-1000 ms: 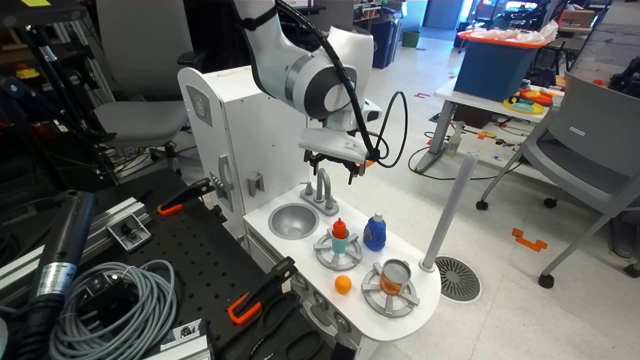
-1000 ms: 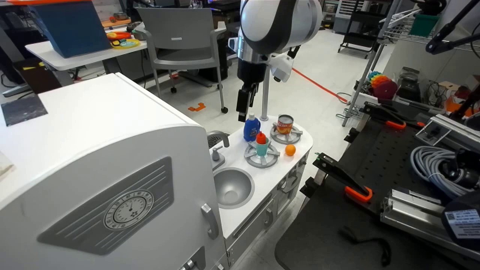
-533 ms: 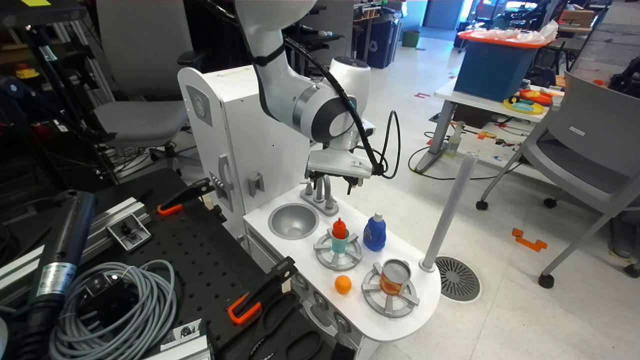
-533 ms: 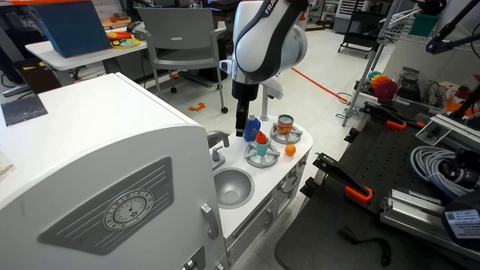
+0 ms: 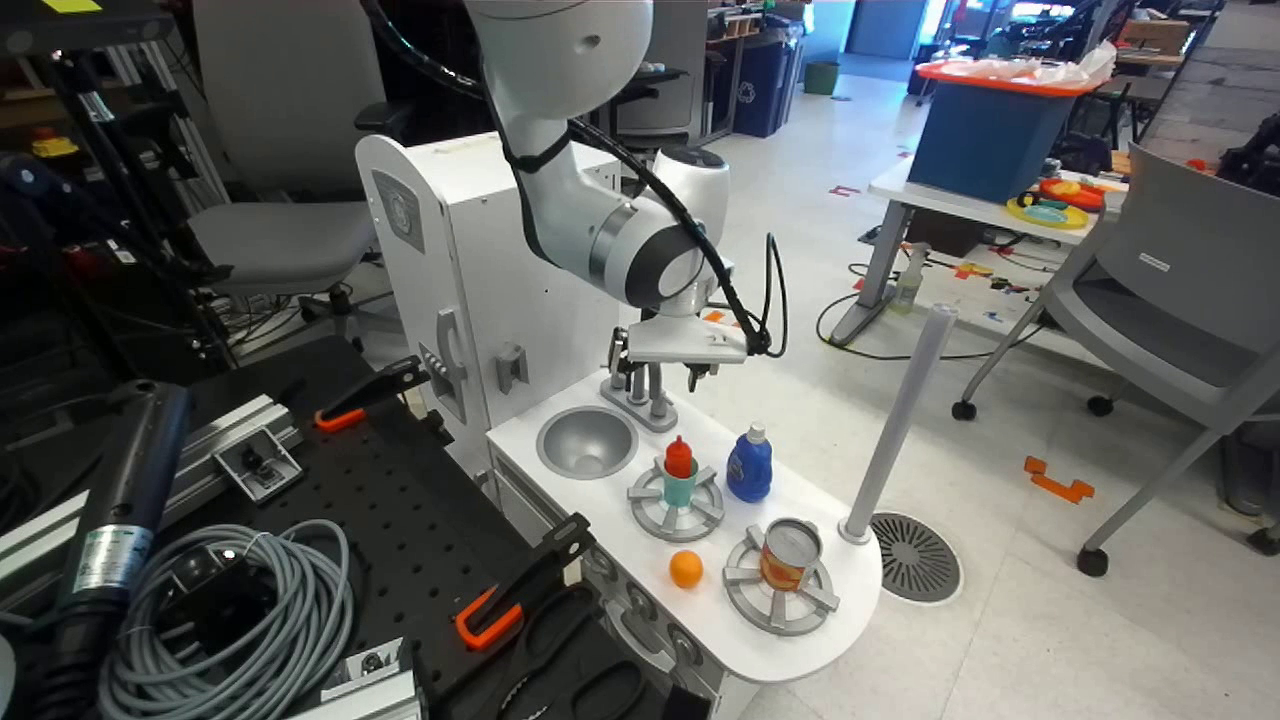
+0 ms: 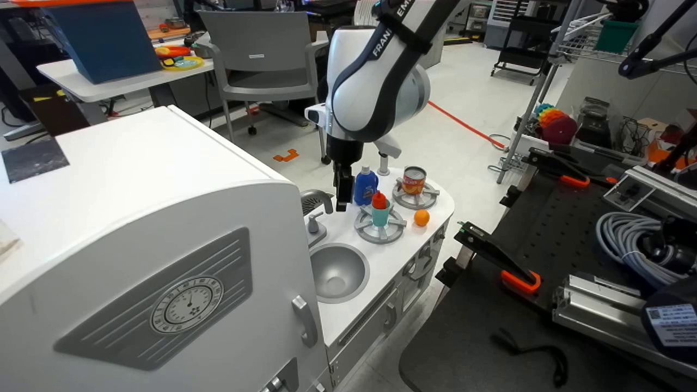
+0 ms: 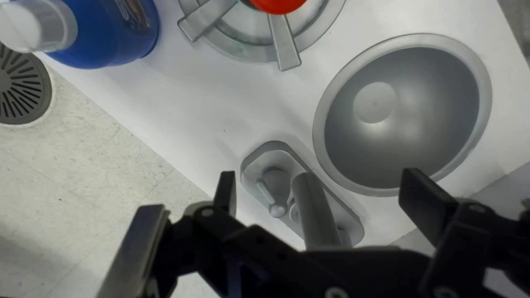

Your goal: Push the faucet to the center of the sink.

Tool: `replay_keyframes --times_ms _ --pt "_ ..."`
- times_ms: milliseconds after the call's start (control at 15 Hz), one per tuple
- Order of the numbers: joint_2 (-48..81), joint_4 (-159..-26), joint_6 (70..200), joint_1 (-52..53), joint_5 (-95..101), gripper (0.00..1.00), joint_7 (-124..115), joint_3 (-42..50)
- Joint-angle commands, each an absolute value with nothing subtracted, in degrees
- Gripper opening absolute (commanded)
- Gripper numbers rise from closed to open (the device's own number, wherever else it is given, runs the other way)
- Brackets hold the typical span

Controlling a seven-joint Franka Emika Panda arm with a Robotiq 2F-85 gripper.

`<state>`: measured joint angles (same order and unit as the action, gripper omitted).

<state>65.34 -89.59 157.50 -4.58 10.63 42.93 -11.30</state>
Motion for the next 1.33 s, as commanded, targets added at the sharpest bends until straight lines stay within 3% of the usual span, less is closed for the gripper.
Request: replay_keyframes --times_ms 0,600,1267 --pt "68.0 -86.57 157.09 -4.33 12.49 1.0 46.59 -12.5" --pt "69.54 -85.21 156.53 -1.91 12.91 1.0 52.45 -12.46" --pt "66.86 -94.41 155.34 -3.57 12.32 1.0 60.37 -16.85"
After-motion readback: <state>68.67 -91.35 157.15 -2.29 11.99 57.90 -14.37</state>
